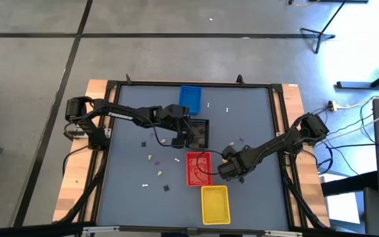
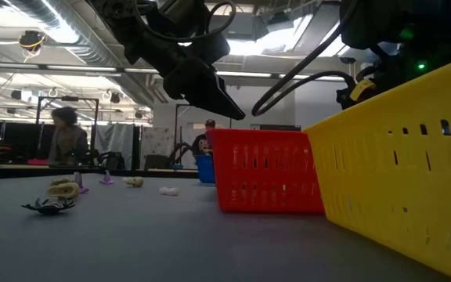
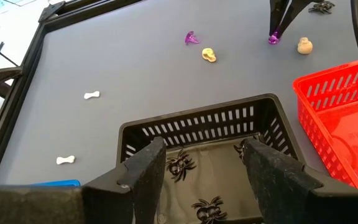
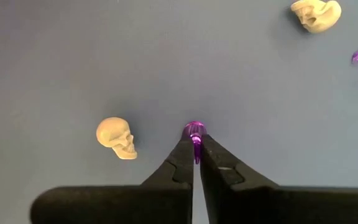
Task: Sort Halloween decoration
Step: Put the violet witch hat toy into the red bin
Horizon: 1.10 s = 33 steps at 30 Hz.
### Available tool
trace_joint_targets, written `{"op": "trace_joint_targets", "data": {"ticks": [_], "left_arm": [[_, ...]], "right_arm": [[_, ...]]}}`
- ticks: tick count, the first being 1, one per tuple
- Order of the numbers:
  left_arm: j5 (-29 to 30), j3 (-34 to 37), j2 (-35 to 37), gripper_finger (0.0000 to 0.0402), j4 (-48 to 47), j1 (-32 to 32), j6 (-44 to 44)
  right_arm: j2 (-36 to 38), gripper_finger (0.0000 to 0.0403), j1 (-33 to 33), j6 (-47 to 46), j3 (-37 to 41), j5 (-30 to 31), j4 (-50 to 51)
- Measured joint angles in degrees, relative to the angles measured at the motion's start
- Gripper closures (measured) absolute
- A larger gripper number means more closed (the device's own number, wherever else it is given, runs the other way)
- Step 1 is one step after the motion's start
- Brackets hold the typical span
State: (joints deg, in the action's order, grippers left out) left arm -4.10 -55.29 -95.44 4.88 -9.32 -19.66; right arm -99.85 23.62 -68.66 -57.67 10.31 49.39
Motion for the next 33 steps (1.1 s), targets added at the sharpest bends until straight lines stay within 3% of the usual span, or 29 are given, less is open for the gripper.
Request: {"op": "trace_joint_targets", "data": {"ticks": [9,21,27,33], "left_arm": [[0.15,0.07,0.0,0.0194,0.89,0.0,-0.37],[0.26,0.07,0.88,0.0194,0.3,0.0,-0.33],[0.54,0.07,6.02,0.0194,-2.03,-0.02,-0.31],[0.63,0.07,12.14,0.0194,-6.67,-0.02,0.15]], "right_arm": [[-0.06,0.0397,-0.02,-0.02,-1.11,-2.25,0.87],[-0.07,0.0401,-0.02,6.16,-12.4,-0.71,8.13],[-0.07,0.0397,-0.02,12.93,-18.3,2.98,7.12],[-0.07,0.0396,-0.02,25.48,-20.28,6.83,1.77]]}}
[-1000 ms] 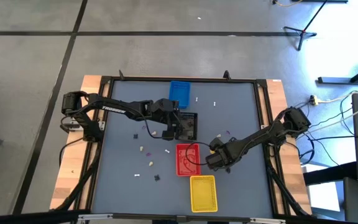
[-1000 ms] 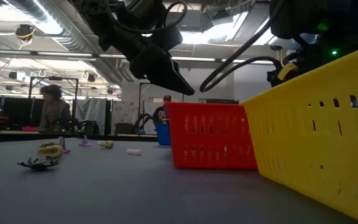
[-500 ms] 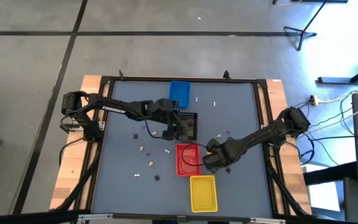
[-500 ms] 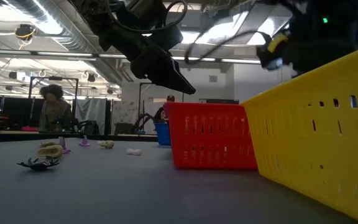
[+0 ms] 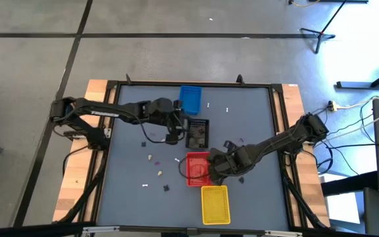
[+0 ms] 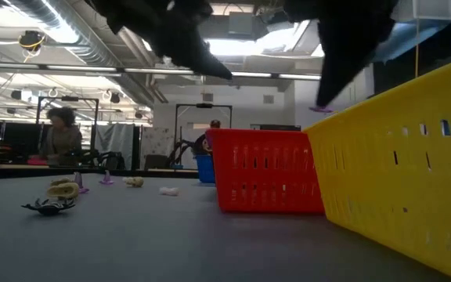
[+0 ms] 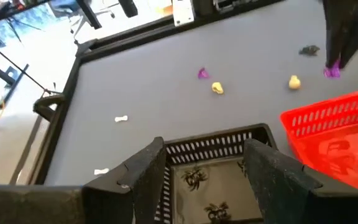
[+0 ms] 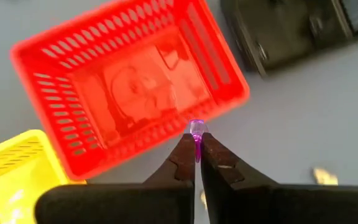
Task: Sort Halloween decoration
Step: Put the violet witch hat toy into the red bin
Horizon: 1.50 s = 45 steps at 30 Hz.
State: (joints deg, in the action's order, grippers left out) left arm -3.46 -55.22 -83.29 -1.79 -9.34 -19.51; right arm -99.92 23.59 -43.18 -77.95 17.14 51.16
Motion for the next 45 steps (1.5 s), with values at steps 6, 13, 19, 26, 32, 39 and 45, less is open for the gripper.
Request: {"op": "trace_joint_targets", "data": {"ticks": [6,13,19,26,32,39,45], "left_arm": [[0.02,0.0,5.32,0.0194,-8.84,0.0,1.86],[0.0,-0.02,8.96,0.0194,-21.93,0.0,7.08],[-0.09,-0.01,9.19,0.0194,-29.98,0.0,8.67],[-0.13,-0.04,9.19,0.0194,-32.53,0.0,9.6],[0.46,-0.04,9.19,0.0194,-40.97,0.0,13.34],[4.42,3.37,9.19,0.0194,-46.19,-0.47,16.54],[4.48,10.81,9.17,0.0194,-43.25,-2.69,17.9]], "right_arm": [[0.0,0.0396,-0.82,11.01,-0.02,0.11,-4.76],[-0.16,0.0396,-3.81,21.55,-0.02,-4.05,-9.88],[-1.91,0.0396,-6.73,29.71,-0.02,-9.48,-14.79],[-4.58,0.0395,-8.83,31.55,-0.02,-16.7,-16.67],[-4.68,0.0395,-9.01,31.57,0.0,-17.81,-16.67],[-4.68,0.0395,-9.01,31.56,0.0,-17.83,-16.7],[-4.68,0.0395,-9.01,31.55,0.0,-17.83,-16.63]]}}
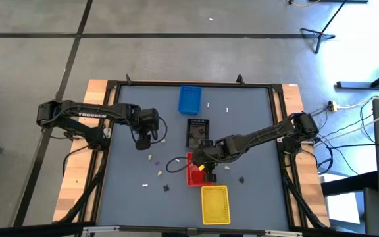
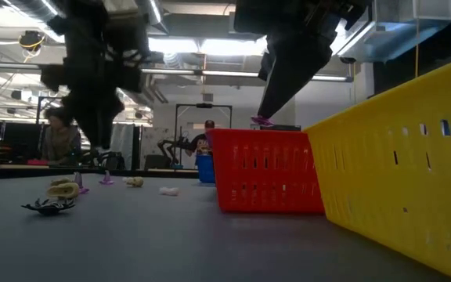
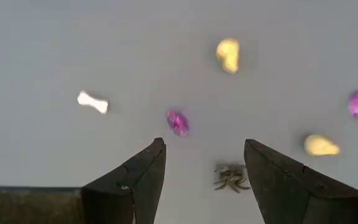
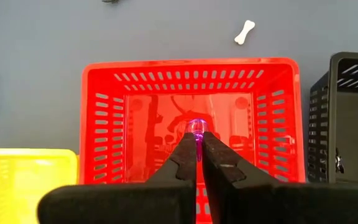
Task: Sort Halloween decoration
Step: Put the violet witch hat toy into the red bin
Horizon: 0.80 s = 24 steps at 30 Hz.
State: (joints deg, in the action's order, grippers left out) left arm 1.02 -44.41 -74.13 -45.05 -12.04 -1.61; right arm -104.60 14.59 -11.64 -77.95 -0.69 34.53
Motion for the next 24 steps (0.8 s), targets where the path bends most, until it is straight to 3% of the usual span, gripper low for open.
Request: {"op": "trace_joint_targets", "data": {"ticks": [5,14,24], "left_arm": [[0.0,4.19,0.0,0.0194,4.58,-1.92,0.0],[-0.02,7.78,0.0,0.0194,11.05,-3.79,-0.22],[0.02,14.53,0.0,0.0194,21.85,-4.63,2.45]], "right_arm": [[0.0,0.0383,0.0,0.0,0.0,0.0,0.01],[0.0,0.0307,0.0,0.0,0.0,0.59,0.01],[0.02,0.0299,0.0,0.0,0.0,0.63,-0.1]]}}
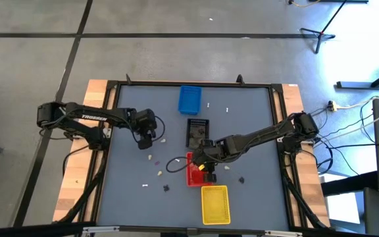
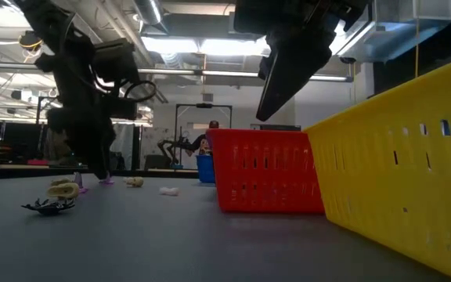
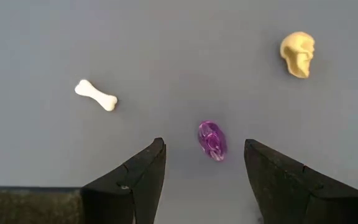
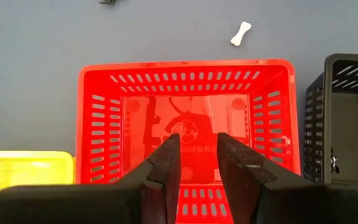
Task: Sort Halloween decoration
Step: Put the violet witch hat toy into the red bin
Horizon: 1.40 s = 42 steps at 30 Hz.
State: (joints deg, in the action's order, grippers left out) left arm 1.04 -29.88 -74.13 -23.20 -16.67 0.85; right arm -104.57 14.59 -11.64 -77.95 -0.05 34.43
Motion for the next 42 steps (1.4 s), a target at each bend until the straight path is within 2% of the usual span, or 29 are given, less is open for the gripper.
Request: {"op": "trace_joint_targets", "data": {"ticks": [12,39,42], "left_arm": [[0.16,0.95,0.0,0.02,3.23,0.02,0.31],[0.22,0.95,0.0,0.039,2.69,0.02,-0.45],[0.24,0.95,0.0,0.0398,2.73,0.02,-1.4]], "right_arm": [[0.0,0.0299,0.0,-0.02,0.0,0.02,-0.08],[0.04,0.0299,0.0,-0.03,0.0,0.04,-0.07],[0.04,0.0299,0.0,-0.03,0.0,0.04,-0.06]]}}
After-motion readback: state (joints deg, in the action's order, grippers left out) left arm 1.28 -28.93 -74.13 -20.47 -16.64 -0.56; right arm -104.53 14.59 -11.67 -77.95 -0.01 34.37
